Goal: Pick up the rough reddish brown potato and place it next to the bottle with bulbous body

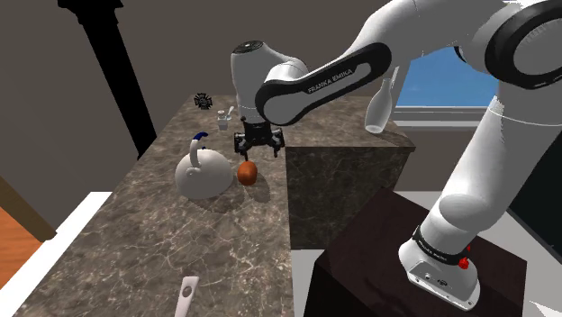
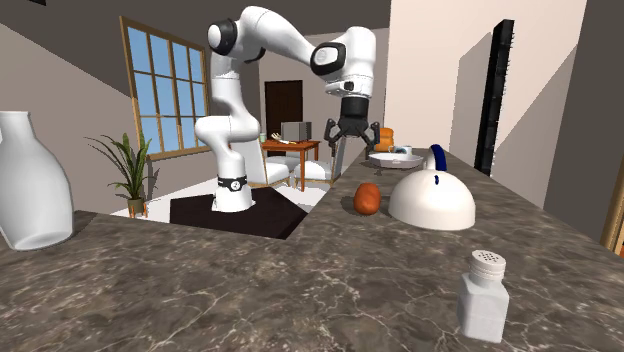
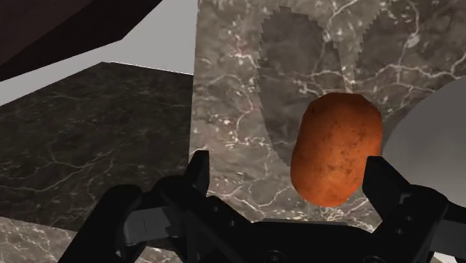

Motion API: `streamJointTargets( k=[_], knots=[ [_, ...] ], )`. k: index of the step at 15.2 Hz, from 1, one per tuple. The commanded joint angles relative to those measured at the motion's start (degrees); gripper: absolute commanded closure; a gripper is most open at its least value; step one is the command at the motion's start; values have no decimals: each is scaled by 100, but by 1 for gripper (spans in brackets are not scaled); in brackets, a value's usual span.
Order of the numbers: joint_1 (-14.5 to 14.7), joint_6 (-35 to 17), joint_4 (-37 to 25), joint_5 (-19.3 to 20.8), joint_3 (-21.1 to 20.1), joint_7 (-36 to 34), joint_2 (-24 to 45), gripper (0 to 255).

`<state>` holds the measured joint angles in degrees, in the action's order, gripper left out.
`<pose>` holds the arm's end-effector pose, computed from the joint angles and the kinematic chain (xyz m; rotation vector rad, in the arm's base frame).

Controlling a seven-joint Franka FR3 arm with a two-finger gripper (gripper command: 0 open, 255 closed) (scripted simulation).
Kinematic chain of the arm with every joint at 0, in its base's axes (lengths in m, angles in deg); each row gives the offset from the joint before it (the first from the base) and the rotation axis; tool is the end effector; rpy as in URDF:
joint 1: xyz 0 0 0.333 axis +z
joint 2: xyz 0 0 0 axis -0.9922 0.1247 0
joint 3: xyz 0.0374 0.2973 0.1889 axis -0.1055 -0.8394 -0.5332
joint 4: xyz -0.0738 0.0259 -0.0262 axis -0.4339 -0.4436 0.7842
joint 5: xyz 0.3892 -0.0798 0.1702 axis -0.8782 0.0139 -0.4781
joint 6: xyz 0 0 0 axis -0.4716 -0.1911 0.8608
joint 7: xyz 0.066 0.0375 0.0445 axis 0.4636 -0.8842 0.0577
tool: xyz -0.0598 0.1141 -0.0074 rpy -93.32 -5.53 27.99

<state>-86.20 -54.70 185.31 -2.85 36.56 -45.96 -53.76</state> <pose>0.5426 0.2668 0.4241 2.8777 -0.9616 0.1772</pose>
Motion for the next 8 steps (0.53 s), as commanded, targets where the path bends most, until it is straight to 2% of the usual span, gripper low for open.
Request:
streamJointTargets(
  k=[1,5,8],
  knots=[
    [111,21,-385,288,-26,-497,549,0],
    [436,146,-1204,714,93,-1203,1527,0],
    [447,-44,-1092,785,141,-1248,1618,0]
  ],
)
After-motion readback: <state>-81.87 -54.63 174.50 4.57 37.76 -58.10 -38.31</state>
